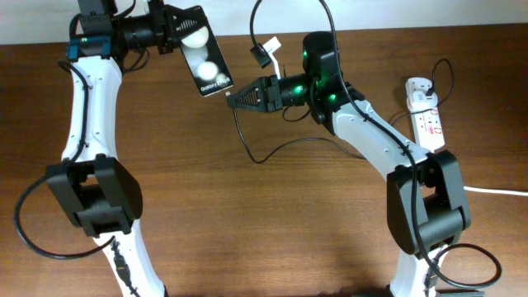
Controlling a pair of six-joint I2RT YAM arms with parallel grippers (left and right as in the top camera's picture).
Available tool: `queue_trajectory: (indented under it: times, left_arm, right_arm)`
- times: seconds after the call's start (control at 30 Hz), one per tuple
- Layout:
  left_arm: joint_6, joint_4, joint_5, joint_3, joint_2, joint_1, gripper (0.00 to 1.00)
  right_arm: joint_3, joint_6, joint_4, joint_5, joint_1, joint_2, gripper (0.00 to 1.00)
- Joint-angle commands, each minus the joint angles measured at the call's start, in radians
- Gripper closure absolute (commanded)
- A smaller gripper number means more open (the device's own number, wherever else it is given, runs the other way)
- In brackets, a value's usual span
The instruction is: Plug charger to phone and switch on socket
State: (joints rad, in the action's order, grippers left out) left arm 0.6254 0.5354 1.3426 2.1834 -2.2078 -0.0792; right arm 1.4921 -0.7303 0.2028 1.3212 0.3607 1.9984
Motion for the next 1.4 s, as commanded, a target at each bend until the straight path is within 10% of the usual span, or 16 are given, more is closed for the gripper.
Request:
queue_trajectory:
  times: [0.0,1.37]
  left_arm:
    - [0.014,-0.005,0.049,0.013,0.03,0.005,1.0]
    - [0.04,-0.004,0.03,0.013,0.03,0.053,1.0]
  right_arm:
    - [0.012,0.006,0.004,0.009,0.013,-0.019,0.96]
    - [0.012,-0.031,0.041,0.035,0.012,-0.019,0.96]
